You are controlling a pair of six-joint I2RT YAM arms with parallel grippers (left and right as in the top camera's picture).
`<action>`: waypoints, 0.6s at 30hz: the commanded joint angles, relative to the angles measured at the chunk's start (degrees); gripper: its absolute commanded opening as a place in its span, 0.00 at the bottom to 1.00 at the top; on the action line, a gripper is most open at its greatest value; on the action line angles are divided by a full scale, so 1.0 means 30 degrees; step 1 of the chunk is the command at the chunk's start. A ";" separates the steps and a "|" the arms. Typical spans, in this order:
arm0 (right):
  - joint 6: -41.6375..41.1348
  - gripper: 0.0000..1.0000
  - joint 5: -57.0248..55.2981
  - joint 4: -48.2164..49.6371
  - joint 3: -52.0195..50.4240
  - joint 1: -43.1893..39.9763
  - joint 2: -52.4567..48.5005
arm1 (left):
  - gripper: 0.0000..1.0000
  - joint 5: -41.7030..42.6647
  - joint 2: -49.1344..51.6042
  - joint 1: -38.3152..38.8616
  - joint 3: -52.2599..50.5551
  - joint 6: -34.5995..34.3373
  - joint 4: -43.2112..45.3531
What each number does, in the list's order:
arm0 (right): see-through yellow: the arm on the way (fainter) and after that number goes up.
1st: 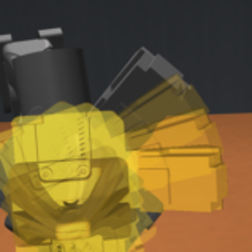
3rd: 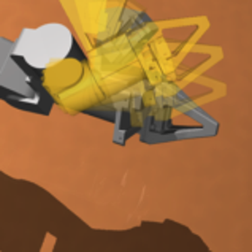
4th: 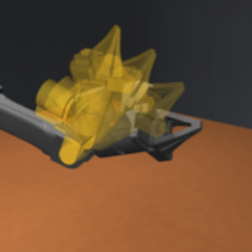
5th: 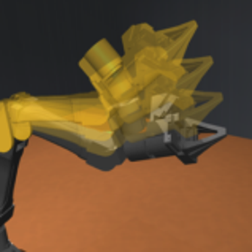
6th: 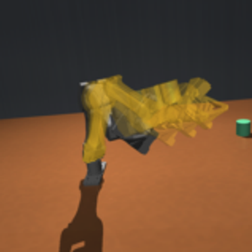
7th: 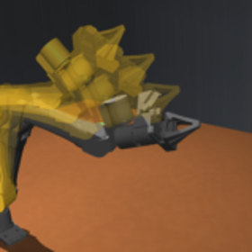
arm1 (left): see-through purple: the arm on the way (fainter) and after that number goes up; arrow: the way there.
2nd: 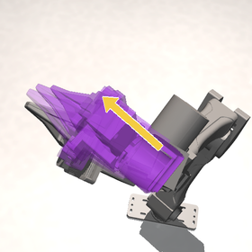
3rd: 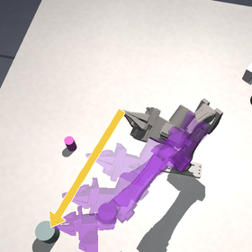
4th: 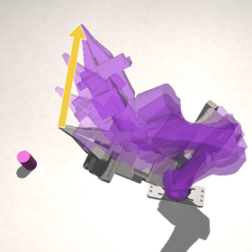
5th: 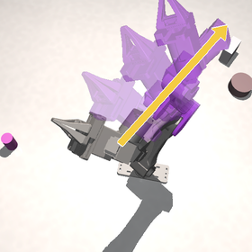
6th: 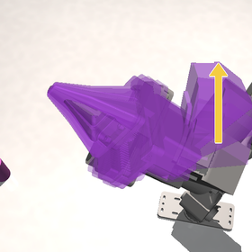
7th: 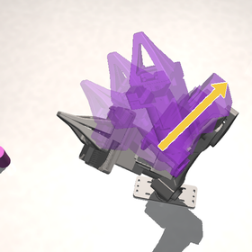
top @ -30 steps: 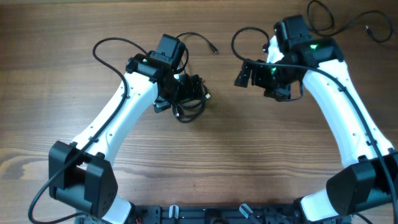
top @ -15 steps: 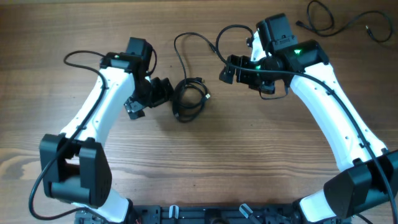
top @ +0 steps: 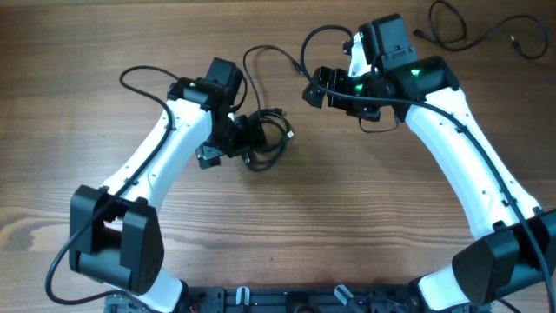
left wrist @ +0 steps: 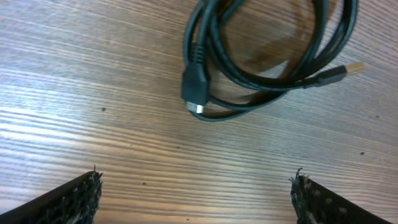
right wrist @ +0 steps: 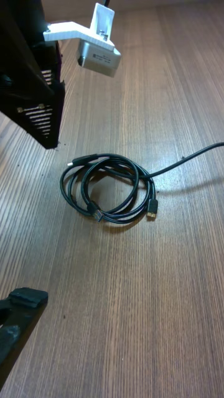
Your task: Untangle cables
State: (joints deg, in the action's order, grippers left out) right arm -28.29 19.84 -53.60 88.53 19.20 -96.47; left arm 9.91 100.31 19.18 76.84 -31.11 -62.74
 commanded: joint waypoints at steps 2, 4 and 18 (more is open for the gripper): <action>-0.0109 1.00 -0.0262 0.0095 -0.0058 0.0044 0.0080 | 1.00 -0.0204 0.0109 0.0153 -0.0153 -0.0022 0.0831; -0.0117 1.00 -0.0262 0.0095 -0.0058 0.0044 0.0080 | 1.00 -0.0612 0.0226 0.0153 -0.0153 -0.0437 0.1188; -0.0117 1.00 -0.0262 0.0095 -0.0058 0.0044 0.0080 | 0.71 -0.2047 0.3126 -0.0386 -0.0168 -0.0262 0.4699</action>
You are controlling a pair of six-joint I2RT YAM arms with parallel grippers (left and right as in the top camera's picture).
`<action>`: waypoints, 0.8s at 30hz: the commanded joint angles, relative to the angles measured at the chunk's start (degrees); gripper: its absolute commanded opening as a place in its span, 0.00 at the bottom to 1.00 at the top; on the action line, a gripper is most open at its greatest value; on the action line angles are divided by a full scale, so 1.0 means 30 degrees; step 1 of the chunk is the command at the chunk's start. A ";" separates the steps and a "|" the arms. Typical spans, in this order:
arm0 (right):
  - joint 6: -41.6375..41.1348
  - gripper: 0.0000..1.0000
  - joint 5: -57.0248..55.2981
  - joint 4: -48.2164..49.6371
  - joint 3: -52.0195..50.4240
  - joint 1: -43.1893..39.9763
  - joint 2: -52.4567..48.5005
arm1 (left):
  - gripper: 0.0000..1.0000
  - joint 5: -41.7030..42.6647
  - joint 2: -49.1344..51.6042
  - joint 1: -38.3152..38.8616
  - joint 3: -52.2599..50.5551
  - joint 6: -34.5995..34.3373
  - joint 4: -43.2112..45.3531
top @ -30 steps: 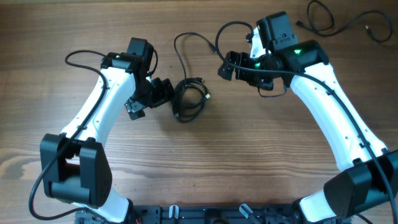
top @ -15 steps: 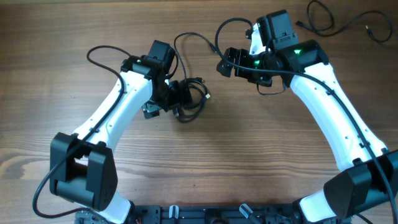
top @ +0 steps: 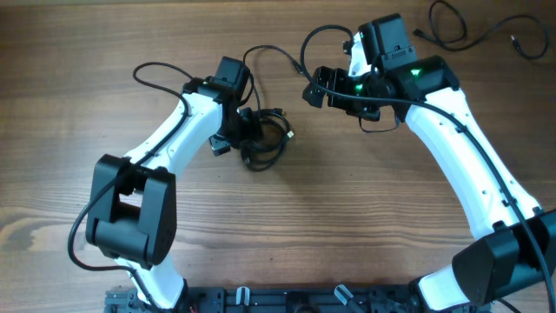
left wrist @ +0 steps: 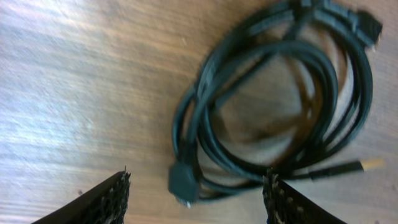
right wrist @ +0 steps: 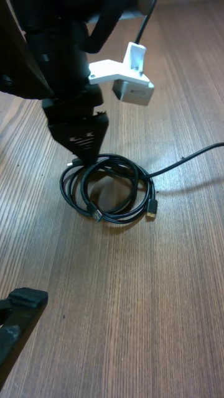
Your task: Untangle cables
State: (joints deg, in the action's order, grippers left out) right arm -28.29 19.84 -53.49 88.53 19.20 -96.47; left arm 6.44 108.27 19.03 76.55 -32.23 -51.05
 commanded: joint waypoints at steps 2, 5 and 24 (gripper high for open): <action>-0.0109 1.00 -0.0262 0.0058 -0.0058 0.0044 0.0080 | 0.72 -0.0816 0.0532 -0.0306 -0.0073 0.0175 0.1705; -0.0117 1.00 -0.0262 0.0058 -0.0058 0.0044 0.0080 | 0.70 -0.0823 0.0619 -0.0255 -0.0080 0.0364 0.2295; -0.0117 1.00 -0.0262 0.0058 -0.0058 0.0044 0.0080 | 0.85 -0.2317 0.1719 0.0517 -0.0787 0.0670 0.3359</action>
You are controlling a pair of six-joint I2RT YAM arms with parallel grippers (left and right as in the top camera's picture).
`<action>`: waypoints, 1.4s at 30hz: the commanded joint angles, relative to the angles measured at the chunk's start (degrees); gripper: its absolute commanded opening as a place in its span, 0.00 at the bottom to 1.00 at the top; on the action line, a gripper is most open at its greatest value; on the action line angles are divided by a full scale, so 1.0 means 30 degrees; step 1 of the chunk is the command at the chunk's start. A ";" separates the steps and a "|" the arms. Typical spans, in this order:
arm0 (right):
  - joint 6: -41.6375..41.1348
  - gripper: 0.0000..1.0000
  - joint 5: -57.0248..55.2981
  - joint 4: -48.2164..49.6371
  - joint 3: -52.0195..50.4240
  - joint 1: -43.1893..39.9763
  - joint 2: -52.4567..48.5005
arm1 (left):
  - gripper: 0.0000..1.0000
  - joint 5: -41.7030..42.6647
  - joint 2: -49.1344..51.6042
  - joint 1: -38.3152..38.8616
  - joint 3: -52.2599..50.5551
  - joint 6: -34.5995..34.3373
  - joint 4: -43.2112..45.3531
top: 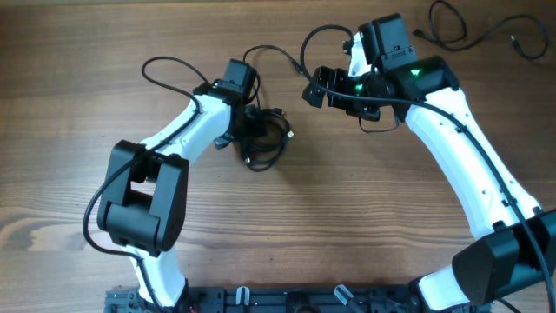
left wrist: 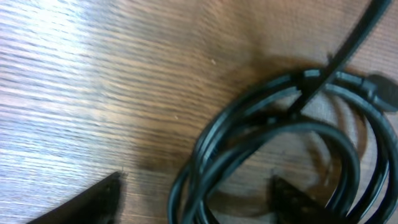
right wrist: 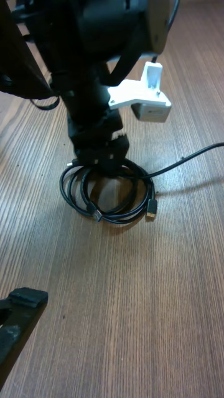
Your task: Untangle cables
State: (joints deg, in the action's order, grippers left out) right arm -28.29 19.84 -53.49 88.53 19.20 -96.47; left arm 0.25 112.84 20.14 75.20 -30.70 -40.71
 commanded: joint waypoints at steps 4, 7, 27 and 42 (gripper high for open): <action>-0.0117 1.00 -0.0262 0.0058 -0.0058 0.0044 0.0080 | 0.82 0.0058 0.0197 0.0146 -0.0335 0.0138 0.0219; -0.0117 1.00 -0.0262 0.0058 -0.0058 0.0044 0.0080 | 1.00 0.0255 0.0197 0.0146 -0.0335 0.0095 0.0102; -0.0117 1.00 -0.0262 0.0058 -0.0058 0.0044 0.0080 | 0.93 -0.0386 0.0197 -0.0168 -0.0335 0.0670 0.1807; -0.0117 0.99 -0.0262 0.0058 -0.0058 0.0044 0.0080 | 0.30 0.0058 0.0197 -0.0168 -0.0335 0.0670 0.1719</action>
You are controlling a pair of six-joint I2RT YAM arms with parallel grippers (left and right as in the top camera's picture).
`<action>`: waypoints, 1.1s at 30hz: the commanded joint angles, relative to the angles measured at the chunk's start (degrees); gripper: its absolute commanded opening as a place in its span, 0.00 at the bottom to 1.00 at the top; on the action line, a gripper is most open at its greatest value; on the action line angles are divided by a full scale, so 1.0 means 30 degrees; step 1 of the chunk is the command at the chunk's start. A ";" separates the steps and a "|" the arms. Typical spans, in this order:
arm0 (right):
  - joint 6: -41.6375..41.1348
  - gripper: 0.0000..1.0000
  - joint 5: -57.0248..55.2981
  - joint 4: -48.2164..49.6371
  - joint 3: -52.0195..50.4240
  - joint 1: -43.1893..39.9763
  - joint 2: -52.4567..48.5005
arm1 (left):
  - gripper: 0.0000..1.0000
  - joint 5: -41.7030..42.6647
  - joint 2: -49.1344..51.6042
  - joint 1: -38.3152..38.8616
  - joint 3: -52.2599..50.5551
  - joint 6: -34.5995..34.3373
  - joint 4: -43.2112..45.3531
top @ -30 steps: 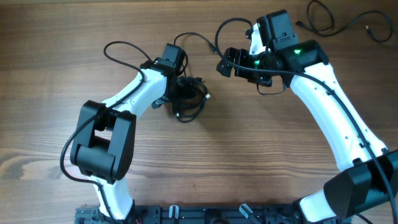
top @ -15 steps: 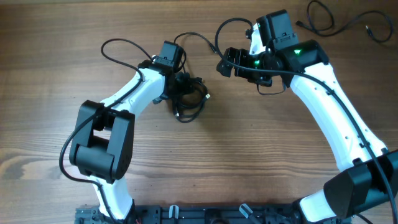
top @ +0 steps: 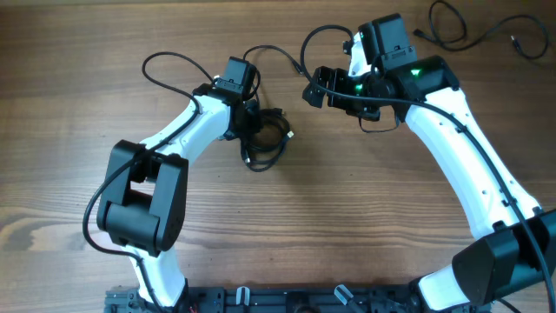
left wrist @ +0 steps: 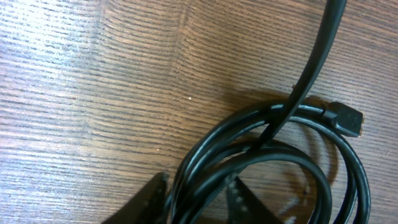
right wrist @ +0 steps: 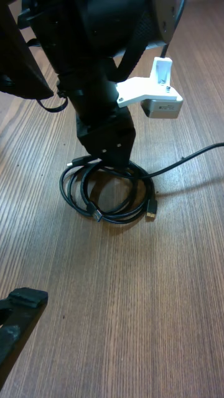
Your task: Untangle cables
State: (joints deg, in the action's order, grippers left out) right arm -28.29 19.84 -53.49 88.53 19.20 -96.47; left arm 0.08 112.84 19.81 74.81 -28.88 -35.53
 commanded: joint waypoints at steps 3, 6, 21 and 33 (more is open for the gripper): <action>-0.0124 1.00 -0.0255 0.0058 -0.0058 0.0044 0.0080 | 0.29 0.0160 0.0197 -0.0058 -0.0211 0.0066 -0.0299; -0.0124 1.00 -0.0262 0.0066 -0.0058 0.0124 0.0080 | 0.04 0.0160 0.0197 -0.0058 -0.0219 0.0066 -0.0510; -0.0117 1.00 -0.0262 0.0066 -0.0058 0.0109 0.0080 | 0.04 0.4320 -0.7329 -0.0058 -0.0182 0.0066 -0.2514; -0.0124 1.00 -0.0262 0.0058 -0.0058 0.0109 0.0080 | 0.04 0.7009 -0.7614 -0.0444 -0.0182 -0.3351 -0.0831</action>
State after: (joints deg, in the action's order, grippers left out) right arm -28.29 19.84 -53.49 88.53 19.20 -96.47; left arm 9.61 91.15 18.72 74.28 -42.00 -41.47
